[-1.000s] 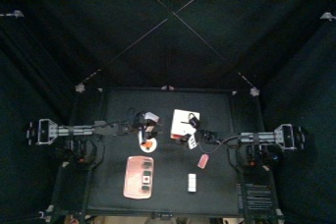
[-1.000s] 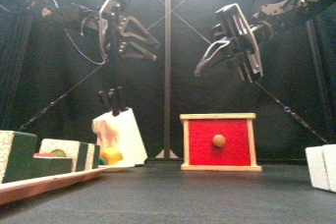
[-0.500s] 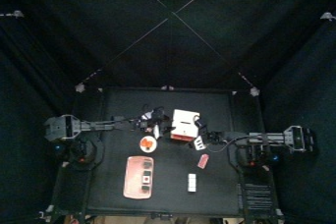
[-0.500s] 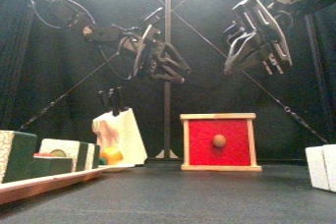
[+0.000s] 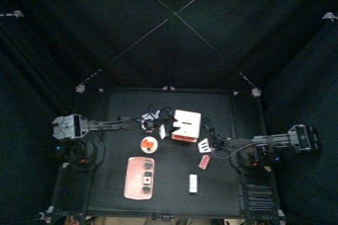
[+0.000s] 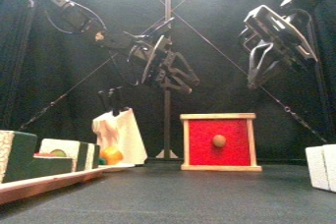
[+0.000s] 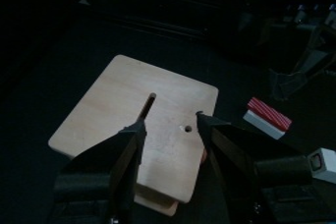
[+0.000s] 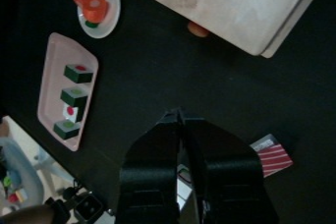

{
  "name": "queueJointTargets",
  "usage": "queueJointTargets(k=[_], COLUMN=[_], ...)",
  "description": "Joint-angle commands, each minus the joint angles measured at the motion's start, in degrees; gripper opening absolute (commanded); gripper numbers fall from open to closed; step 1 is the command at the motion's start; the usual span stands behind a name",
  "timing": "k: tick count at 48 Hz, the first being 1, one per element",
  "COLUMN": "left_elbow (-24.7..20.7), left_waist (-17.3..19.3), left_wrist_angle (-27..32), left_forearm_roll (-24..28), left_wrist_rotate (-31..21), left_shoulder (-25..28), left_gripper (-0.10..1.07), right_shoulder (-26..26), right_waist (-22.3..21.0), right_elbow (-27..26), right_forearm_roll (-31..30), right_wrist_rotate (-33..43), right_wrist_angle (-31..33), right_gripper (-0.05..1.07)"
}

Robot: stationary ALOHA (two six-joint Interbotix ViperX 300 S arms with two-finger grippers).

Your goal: Grab drawer handle

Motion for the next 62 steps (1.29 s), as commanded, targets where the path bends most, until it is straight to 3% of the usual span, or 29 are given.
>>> queueJointTargets(k=[1, 11, 20, 47, 62], left_elbow=[-1.76, -2.29, -3.25, -7.91, -7.91], left_waist=[0.09, 0.44, 0.70, 1.67, 2.46], left_wrist_angle=[-0.18, -0.18, -0.09, 8.88, 8.96], left_forearm_roll=[0.00, 0.18, 0.18, 0.44, 2.29], left_wrist_rotate=[0.09, 0.09, 0.09, 0.09, 0.09], left_shoulder=[0.00, 1.41, 3.16, 7.38, 7.56], left_gripper=[0.83, 0.83, 0.83, 0.81, 0.63], right_shoulder=[-0.97, 0.18, 3.08, 11.07, 13.45], right_waist=[2.99, 7.29, 8.09, 7.91, 8.17], right_elbow=[0.35, 2.37, 3.16, -0.97, -2.72], right_forearm_roll=[-6.94, -20.92, -28.13, -30.59, -30.94], right_wrist_rotate=[6.77, 23.12, 31.29, 33.31, 33.57], right_wrist_angle=[-0.18, -0.26, -0.18, 6.06, 7.38], right_gripper=[0.37, 0.37, 0.37, 0.40, 0.45])
